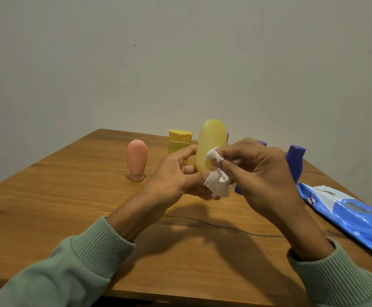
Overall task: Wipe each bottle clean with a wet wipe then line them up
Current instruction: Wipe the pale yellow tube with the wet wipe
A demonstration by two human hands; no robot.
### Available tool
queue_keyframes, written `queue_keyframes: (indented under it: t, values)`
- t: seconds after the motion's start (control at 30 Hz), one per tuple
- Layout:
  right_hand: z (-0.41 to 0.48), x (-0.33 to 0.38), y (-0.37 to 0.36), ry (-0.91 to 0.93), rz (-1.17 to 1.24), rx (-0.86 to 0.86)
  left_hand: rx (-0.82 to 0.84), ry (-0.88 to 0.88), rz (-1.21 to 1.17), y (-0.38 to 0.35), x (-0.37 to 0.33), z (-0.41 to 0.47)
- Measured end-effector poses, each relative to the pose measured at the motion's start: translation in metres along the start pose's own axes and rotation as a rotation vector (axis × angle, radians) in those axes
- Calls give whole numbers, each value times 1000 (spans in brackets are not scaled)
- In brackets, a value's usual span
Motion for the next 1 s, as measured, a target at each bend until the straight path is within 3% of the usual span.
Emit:
queue_keyframes:
  t: [0.23,0.4,0.6,0.73,0.9,1.0]
  values:
    - [0,-4,10,-172,228,-61,57,57,-406,-4,0,2]
    - [-3,1,0,-176,238,53,-7,34,-387,3,3,3]
    - [-3,-8,8,-220,204,-57,11,-31,-421,0,-7,3]
    - [-6,5,-4,-160,249,80,-38,-72,-333,0,-7,3]
    - [-4,-2,1,-174,239,-55,-61,-77,-339,1,-5,4]
    - [-5,0,1,-168,240,-27,-50,-82,-343,-1,-4,4]
Point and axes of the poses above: each hand's wrist, its own z-axis towards the middle knuckle, its own y-axis out of the back of the hand, x = y × z, the point moved 6 cm from there along z, towards the middle knuckle
